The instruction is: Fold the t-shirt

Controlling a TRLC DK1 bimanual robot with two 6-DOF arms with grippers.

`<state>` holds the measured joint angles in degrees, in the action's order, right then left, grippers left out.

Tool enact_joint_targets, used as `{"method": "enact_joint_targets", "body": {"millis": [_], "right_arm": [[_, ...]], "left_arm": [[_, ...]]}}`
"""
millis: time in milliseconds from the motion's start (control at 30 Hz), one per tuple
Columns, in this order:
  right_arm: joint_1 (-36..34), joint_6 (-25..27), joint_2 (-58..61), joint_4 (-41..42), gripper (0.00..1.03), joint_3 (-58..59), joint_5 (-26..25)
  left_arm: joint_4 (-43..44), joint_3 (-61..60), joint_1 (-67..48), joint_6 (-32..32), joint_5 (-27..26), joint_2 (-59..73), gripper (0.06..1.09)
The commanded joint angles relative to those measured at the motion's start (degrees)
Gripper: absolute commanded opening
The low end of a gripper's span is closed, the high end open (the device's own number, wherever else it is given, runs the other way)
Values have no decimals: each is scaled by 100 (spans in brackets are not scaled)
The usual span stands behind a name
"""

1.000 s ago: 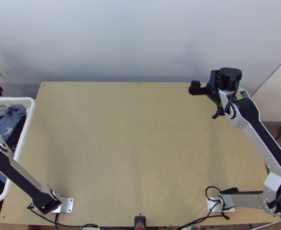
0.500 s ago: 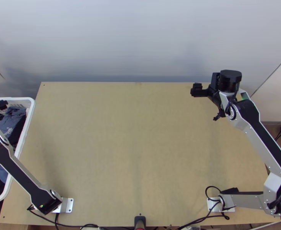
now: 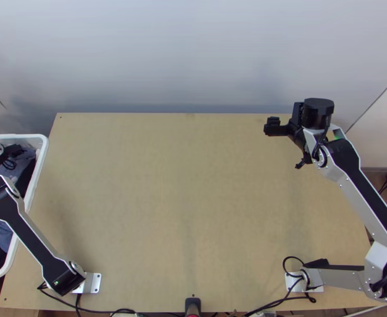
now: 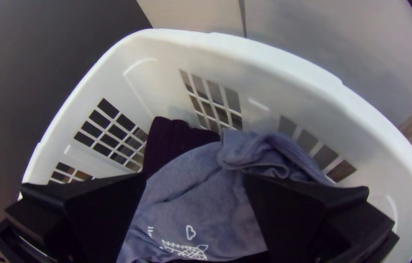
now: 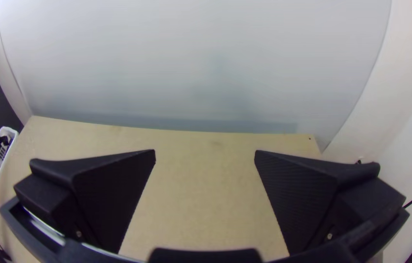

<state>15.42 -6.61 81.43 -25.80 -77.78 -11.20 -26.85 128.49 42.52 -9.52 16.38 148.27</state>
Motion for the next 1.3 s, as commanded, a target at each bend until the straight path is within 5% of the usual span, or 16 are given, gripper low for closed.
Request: {"method": "enact_joint_targets", "body": {"millis": [0, 267, 367, 467, 500, 600, 1267], "right_arm": [[14, -7, -22, -92, 95, -27, -66], [14, 2, 31, -180, 95, -53, -145], [22, 20, 75, -188, 95, -80, -181], [22, 28, 101, -188, 95, -106, -189], [22, 37, 110, -197, 95, -106, -198], [22, 37, 145, -206, 95, -132, -198], [128, 37, 356, -215, 95, -255, -251]], "left_arm": [[259, 63, -104, 3, -21, 343, 104], [690, 124, -244, -6, -118, 607, 103], [681, 256, -244, 82, -302, 704, 91], [558, 282, -244, 55, -715, 792, 90], [505, 282, -244, 47, -812, 827, 80], [567, 317, -244, 29, -856, 941, 8], [-224, 194, 133, 451, -917, 203, 9]]}}
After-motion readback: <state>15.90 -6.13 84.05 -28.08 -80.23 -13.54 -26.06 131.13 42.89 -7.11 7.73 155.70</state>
